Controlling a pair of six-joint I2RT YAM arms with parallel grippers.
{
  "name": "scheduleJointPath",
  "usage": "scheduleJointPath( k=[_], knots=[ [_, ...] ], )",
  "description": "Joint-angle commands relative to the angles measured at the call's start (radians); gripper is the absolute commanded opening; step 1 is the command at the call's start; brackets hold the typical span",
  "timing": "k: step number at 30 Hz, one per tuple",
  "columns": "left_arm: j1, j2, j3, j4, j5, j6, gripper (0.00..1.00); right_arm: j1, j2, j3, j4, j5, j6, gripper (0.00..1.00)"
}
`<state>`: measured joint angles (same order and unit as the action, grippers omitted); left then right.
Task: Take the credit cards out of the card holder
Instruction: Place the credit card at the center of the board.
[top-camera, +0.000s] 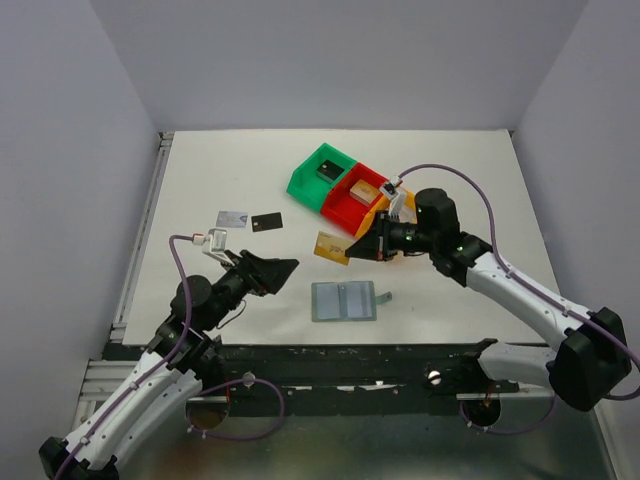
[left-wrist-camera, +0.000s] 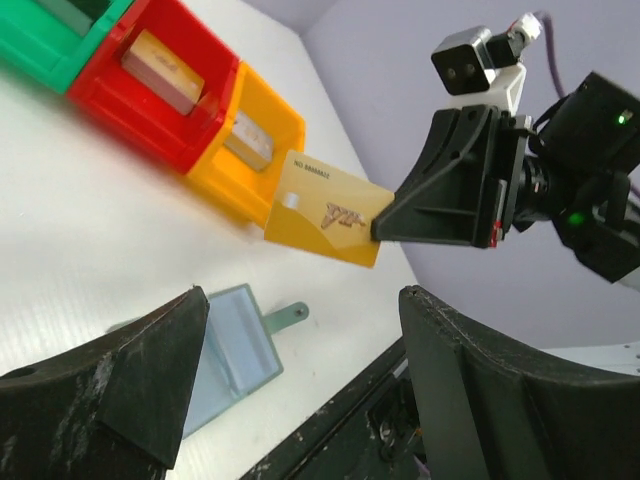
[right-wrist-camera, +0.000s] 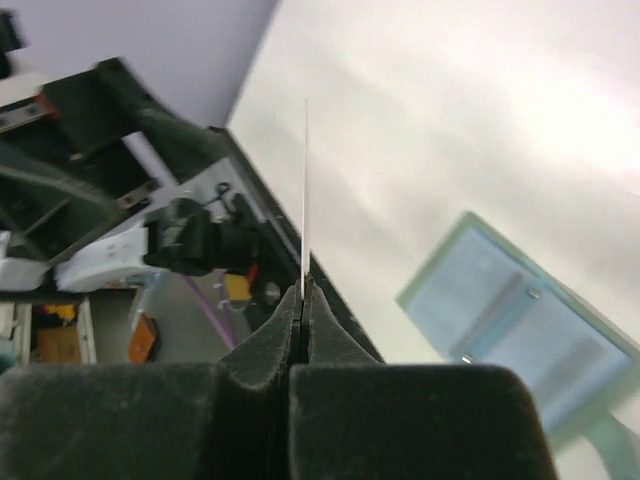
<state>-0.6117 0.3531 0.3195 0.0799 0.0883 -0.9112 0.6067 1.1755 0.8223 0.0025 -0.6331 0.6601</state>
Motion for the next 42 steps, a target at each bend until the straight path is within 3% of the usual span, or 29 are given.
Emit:
scheduleJointPath(
  k=[1,7,18,42],
  knots=[
    [0.006,0.021,0.033,-0.184,-0.01,0.043,0.86,-0.091,0.07,0.078,-0.344,0.039,-0.161,0.0],
    [0.007,0.061,0.03,-0.164,0.018,0.046,0.85,-0.139,0.177,0.112,-0.46,0.01,-0.26,0.0],
    [0.009,0.075,0.03,-0.17,0.041,0.044,0.85,-0.136,0.429,0.222,-0.325,-0.108,-0.195,0.0],
    [0.009,0.093,0.007,-0.174,0.028,0.034,0.84,-0.022,0.84,0.63,-0.406,0.044,-0.155,0.0]
  ],
)
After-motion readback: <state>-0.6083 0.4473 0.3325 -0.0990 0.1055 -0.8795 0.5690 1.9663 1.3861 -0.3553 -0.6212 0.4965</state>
